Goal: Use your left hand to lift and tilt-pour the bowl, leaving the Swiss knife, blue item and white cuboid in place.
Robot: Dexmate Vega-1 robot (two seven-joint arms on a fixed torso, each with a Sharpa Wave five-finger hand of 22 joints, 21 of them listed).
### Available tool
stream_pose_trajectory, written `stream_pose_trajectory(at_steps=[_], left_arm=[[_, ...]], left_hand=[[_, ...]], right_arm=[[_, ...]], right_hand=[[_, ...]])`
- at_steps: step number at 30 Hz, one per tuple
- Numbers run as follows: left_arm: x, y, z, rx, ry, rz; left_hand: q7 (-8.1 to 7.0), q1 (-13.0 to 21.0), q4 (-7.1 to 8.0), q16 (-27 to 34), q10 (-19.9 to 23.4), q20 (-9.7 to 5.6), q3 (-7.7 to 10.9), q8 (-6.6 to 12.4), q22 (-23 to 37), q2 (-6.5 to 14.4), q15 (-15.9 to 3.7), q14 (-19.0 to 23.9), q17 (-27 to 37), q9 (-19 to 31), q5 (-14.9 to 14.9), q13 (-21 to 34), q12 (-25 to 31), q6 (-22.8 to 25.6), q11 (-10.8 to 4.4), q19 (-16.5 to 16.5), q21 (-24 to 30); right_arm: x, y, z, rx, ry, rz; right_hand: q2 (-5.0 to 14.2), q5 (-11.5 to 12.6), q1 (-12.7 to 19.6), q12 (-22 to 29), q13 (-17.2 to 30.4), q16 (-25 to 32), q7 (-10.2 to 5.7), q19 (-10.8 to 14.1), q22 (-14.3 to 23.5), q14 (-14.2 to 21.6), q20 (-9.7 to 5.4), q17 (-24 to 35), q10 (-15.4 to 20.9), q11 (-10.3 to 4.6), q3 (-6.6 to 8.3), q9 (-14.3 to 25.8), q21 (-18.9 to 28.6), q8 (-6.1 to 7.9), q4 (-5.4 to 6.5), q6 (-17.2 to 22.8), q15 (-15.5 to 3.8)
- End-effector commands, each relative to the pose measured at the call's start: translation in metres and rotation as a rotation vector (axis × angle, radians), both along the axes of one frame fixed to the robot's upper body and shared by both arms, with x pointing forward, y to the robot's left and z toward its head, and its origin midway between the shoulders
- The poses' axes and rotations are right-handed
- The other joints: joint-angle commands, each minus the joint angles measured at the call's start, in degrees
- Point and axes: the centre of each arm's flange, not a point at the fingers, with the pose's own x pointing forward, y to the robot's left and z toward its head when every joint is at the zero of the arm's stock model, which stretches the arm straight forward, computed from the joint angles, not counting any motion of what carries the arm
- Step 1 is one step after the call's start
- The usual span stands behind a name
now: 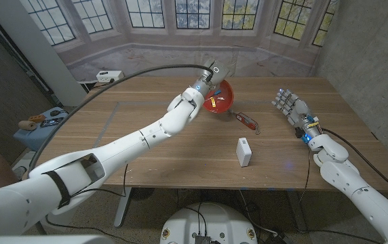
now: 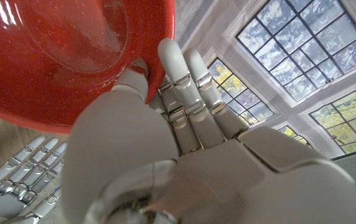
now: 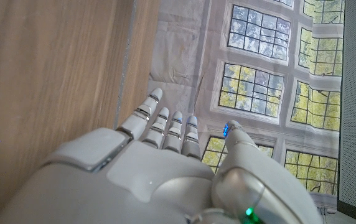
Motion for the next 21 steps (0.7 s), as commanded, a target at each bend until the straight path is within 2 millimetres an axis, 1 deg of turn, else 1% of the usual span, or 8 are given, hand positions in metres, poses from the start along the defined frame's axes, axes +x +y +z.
stream_pose_trajectory(at_steps=[1,8,12,21], left_arm=[[-0.001,0.004,0.007,-0.066,0.088,0.016],[-0.005,0.004,0.008,-0.087,0.112,0.017],[-0.008,0.004,0.010,-0.119,0.154,0.010],[-0.013,0.006,0.008,-0.176,0.255,-0.011]], left_hand=[[0.26,-0.2,-0.11,-0.1,2.7,-0.11,0.51,0.27,-0.1,-0.1,-0.25,0.2,0.4,0.1,0.4,0.3,-0.2,0.5,-2.39,-0.2,0.5],[0.22,-0.2,-0.14,-0.1,2.9,-0.20,0.60,0.24,-0.1,-0.1,-0.26,0.2,0.5,0.2,0.4,0.3,-0.3,0.4,-2.22,-0.1,0.5],[0.27,-0.2,-0.12,-0.1,2.9,-0.19,0.66,0.24,-0.1,-0.1,-0.25,0.2,0.5,0.2,0.5,0.4,-0.3,0.5,-2.21,-0.1,0.5],[0.35,-0.2,-0.15,-0.2,2.9,-0.21,0.77,0.24,-0.1,-0.1,-0.26,0.2,0.5,0.3,0.5,0.4,-0.5,0.4,-2.18,-0.3,0.5]], right_arm=[[0.000,0.002,0.001,-0.007,0.004,0.003],[-0.001,0.004,0.000,-0.007,0.003,0.005],[-0.002,0.005,-0.001,-0.010,0.004,0.007],[-0.005,0.005,-0.003,-0.021,0.014,0.006]], right_hand=[[0.12,-0.2,-0.5,0.2,0.2,0.1,0.51,0.0,0.2,0.1,-2.63,0.2,0.1,0.38,0.29,0.3,0.1,0.09,-0.31,0.1,-1.67],[0.14,-0.2,-0.5,0.2,0.2,0.1,0.54,0.0,0.2,0.1,-2.67,0.2,0.1,0.37,0.29,0.3,0.1,0.09,-0.31,0.1,-1.70],[0.12,-0.2,-0.5,0.2,0.2,0.1,0.52,0.0,0.2,0.1,-2.65,0.2,0.1,0.40,0.29,0.3,0.1,0.09,-0.31,0.1,-1.66],[0.15,-0.2,-0.5,0.2,0.2,0.1,0.53,0.0,0.2,0.1,-2.64,0.2,0.1,0.35,0.29,0.3,0.1,0.10,-0.29,0.2,-1.69]])
